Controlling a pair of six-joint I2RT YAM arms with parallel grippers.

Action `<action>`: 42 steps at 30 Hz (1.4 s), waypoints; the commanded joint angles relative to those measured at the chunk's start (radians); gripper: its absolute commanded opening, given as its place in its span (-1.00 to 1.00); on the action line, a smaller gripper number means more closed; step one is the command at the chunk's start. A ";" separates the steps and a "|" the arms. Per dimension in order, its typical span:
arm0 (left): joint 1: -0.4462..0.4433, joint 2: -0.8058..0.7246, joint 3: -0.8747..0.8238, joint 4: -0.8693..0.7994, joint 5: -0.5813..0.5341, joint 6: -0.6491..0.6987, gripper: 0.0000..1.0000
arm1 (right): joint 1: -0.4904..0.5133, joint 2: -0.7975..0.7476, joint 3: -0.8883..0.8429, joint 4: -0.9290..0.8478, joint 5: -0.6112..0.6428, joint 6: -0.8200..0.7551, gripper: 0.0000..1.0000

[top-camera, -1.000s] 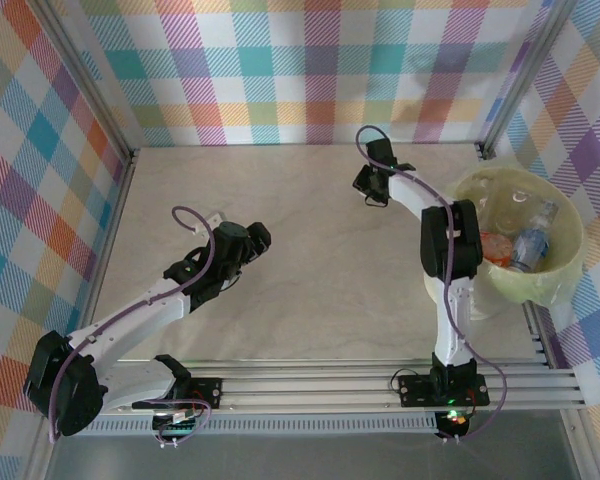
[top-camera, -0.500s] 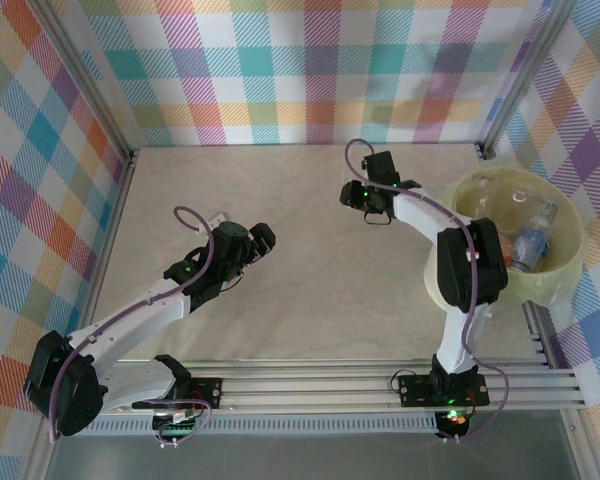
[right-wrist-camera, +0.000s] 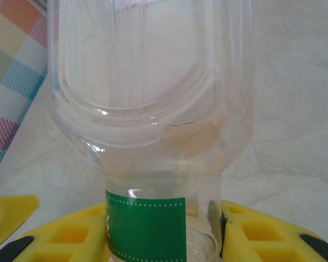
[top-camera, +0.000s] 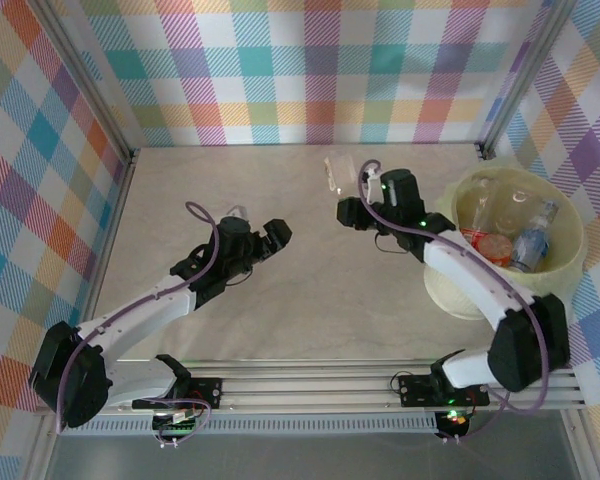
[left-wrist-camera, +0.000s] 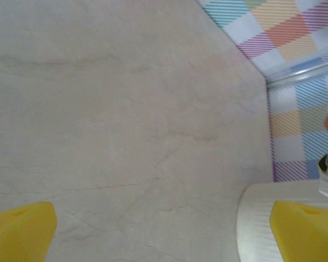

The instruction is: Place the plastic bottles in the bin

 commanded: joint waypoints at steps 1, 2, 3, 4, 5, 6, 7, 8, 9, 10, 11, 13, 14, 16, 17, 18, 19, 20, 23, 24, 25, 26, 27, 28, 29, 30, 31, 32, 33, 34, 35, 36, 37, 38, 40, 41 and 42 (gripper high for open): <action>-0.013 0.025 0.056 0.117 0.103 0.030 1.00 | 0.003 -0.117 -0.023 -0.035 -0.039 -0.053 -0.56; -0.020 0.035 0.066 0.133 0.121 0.037 1.00 | 0.003 -0.145 -0.025 -0.051 -0.035 -0.062 -0.56; -0.030 0.050 0.080 0.151 0.139 0.045 1.00 | 0.002 -0.173 -0.024 -0.068 -0.026 -0.072 -0.57; -0.039 0.065 0.094 0.172 0.164 0.055 1.00 | 0.003 -0.201 -0.014 -0.095 -0.003 -0.076 -0.57; -0.048 0.078 0.106 0.193 0.186 0.066 1.00 | 0.003 -0.219 0.006 -0.133 0.024 -0.070 -0.55; -0.058 0.096 0.123 0.214 0.211 0.078 1.00 | 0.001 -0.231 0.041 -0.184 0.067 -0.056 -0.55; -0.071 0.114 0.138 0.238 0.233 0.088 1.00 | 0.000 -0.236 0.074 -0.232 0.100 -0.048 -0.54; -0.080 0.128 0.151 0.258 0.249 0.097 1.00 | 0.000 -0.240 0.103 -0.266 0.115 -0.049 -0.53; -0.090 0.144 0.165 0.282 0.266 0.104 1.00 | 0.000 -0.246 0.125 -0.290 0.124 -0.055 -0.52; -0.096 0.163 0.178 0.307 0.283 0.106 1.00 | 0.000 -0.258 0.138 -0.300 0.129 -0.061 -0.51; -0.101 0.177 0.188 0.327 0.299 0.106 1.00 | 0.000 -0.268 0.145 -0.301 0.136 -0.066 -0.50; -0.110 0.207 0.211 0.370 0.338 0.107 1.00 | 0.000 -0.294 0.156 -0.312 0.175 -0.074 -0.50; -0.113 0.215 0.219 0.384 0.353 0.108 1.00 | 0.000 -0.303 0.168 -0.326 0.205 -0.074 -0.51; -0.120 0.231 0.236 0.402 0.372 0.112 1.00 | 0.000 -0.319 0.200 -0.377 0.291 -0.079 -0.53; -0.123 0.236 0.243 0.402 0.377 0.115 1.00 | 0.000 -0.327 0.214 -0.401 0.331 -0.081 -0.53; -0.124 0.241 0.251 0.400 0.381 0.122 1.00 | -0.002 -0.335 0.228 -0.430 0.387 -0.085 -0.53; -0.125 0.246 0.259 0.393 0.381 0.126 1.00 | -0.004 -0.344 0.240 -0.460 0.457 -0.090 -0.53; -0.127 0.249 0.266 0.382 0.379 0.129 1.00 | -0.004 -0.350 0.248 -0.485 0.529 -0.090 -0.53; -0.126 0.271 0.292 0.361 0.374 0.134 1.00 | -0.004 -0.376 0.252 -0.545 0.720 -0.132 -0.54; -0.126 0.279 0.299 0.361 0.373 0.131 1.00 | -0.007 -0.388 0.253 -0.559 0.770 -0.150 -0.54; -0.126 0.287 0.307 0.361 0.373 0.126 1.00 | -0.013 -0.396 0.254 -0.572 0.815 -0.162 -0.53; -0.126 0.294 0.311 0.362 0.373 0.121 1.00 | -0.018 -0.406 0.251 -0.579 0.849 -0.174 -0.53; -0.125 0.303 0.317 0.364 0.373 0.114 1.00 | -0.027 -0.421 0.245 -0.582 0.890 -0.191 -0.52; -0.127 0.309 0.321 0.365 0.372 0.108 1.00 | -0.038 -0.436 0.236 -0.577 0.926 -0.208 -0.52; -0.128 0.315 0.323 0.367 0.370 0.103 1.00 | -0.054 -0.449 0.227 -0.574 0.944 -0.226 -0.53; -0.128 0.321 0.326 0.367 0.370 0.096 1.00 | -0.078 -0.465 0.218 -0.570 0.955 -0.247 -0.54; -0.128 0.324 0.327 0.364 0.370 0.090 1.00 | -0.113 -0.481 0.209 -0.567 0.955 -0.263 -0.55; -0.128 0.327 0.326 0.363 0.369 0.087 1.00 | -0.149 -0.491 0.207 -0.576 0.947 -0.274 -0.54; -0.128 0.326 0.326 0.358 0.369 0.084 1.00 | -0.193 -0.497 0.216 -0.603 0.926 -0.276 -0.53; -0.128 0.329 0.326 0.352 0.365 0.083 1.00 | -0.238 -0.497 0.232 -0.634 0.896 -0.277 -0.53; -0.128 0.327 0.326 0.344 0.362 0.083 1.00 | -0.274 -0.492 0.245 -0.662 0.875 -0.281 -0.52; -0.127 0.327 0.326 0.336 0.358 0.084 1.00 | -0.307 -0.483 0.257 -0.691 0.838 -0.287 -0.52; -0.128 0.328 0.328 0.330 0.356 0.083 1.00 | -0.337 -0.471 0.268 -0.719 0.823 -0.292 -0.52; -0.128 0.328 0.328 0.326 0.353 0.083 1.00 | -0.357 -0.461 0.273 -0.738 0.819 -0.296 -0.52; -0.128 0.329 0.333 0.317 0.351 0.084 1.00 | -0.401 -0.440 0.282 -0.773 0.820 -0.302 -0.52; -0.127 0.330 0.336 0.314 0.350 0.084 1.00 | -0.420 -0.433 0.288 -0.786 0.820 -0.304 -0.52; -0.127 0.330 0.336 0.312 0.349 0.084 1.00 | -0.443 -0.426 0.295 -0.803 0.816 -0.309 -0.52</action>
